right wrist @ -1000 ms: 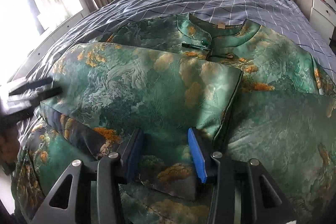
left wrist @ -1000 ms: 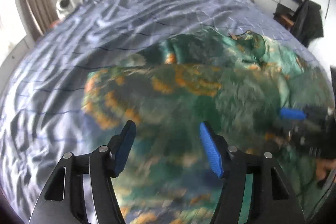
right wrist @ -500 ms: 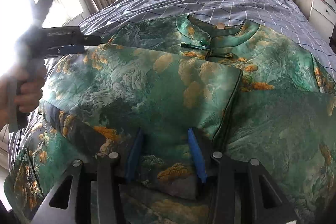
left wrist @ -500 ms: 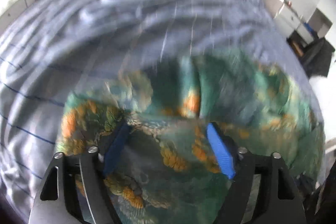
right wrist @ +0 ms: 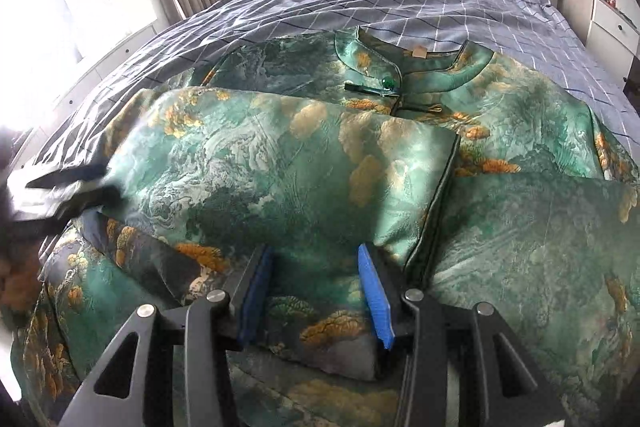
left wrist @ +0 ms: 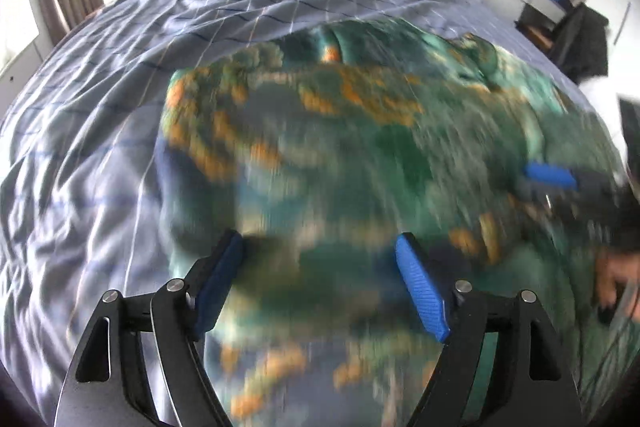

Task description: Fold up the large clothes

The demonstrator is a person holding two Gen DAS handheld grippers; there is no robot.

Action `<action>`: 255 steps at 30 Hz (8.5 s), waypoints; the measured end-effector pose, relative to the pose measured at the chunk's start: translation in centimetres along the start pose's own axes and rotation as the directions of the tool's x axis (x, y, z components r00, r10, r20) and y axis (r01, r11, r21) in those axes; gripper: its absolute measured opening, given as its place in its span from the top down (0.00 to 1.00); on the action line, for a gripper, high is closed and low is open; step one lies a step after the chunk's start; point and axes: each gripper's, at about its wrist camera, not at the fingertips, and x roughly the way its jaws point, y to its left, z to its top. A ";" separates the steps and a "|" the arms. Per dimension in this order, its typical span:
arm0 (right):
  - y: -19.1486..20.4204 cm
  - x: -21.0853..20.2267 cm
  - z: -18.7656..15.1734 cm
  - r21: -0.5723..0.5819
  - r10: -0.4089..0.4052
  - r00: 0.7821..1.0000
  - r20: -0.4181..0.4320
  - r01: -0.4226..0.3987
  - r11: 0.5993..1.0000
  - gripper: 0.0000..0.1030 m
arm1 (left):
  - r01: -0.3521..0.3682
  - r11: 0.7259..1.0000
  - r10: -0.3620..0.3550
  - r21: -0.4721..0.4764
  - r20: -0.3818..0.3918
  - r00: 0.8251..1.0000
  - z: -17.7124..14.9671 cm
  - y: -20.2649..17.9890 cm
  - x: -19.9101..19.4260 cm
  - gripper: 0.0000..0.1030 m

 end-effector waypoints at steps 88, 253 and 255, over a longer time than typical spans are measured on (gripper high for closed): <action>-12.5 -28.2 -29.2 0.405 -0.110 0.989 -0.095 0.140 0.903 0.14 | 0.181 0.974 -0.199 -0.137 -0.137 0.970 -20.2 0.6 -9.8 0.03; -20.2 -12.9 -1.4 0.309 -0.372 0.918 0.136 0.317 0.897 0.24 | -0.145 0.960 0.198 -0.240 0.211 0.957 -0.9 4.9 -6.1 0.11; -19.2 -15.1 -1.8 0.281 -0.352 0.922 0.160 0.299 0.912 0.24 | -0.128 0.968 0.177 -0.216 0.226 0.958 -2.2 3.9 -7.3 0.08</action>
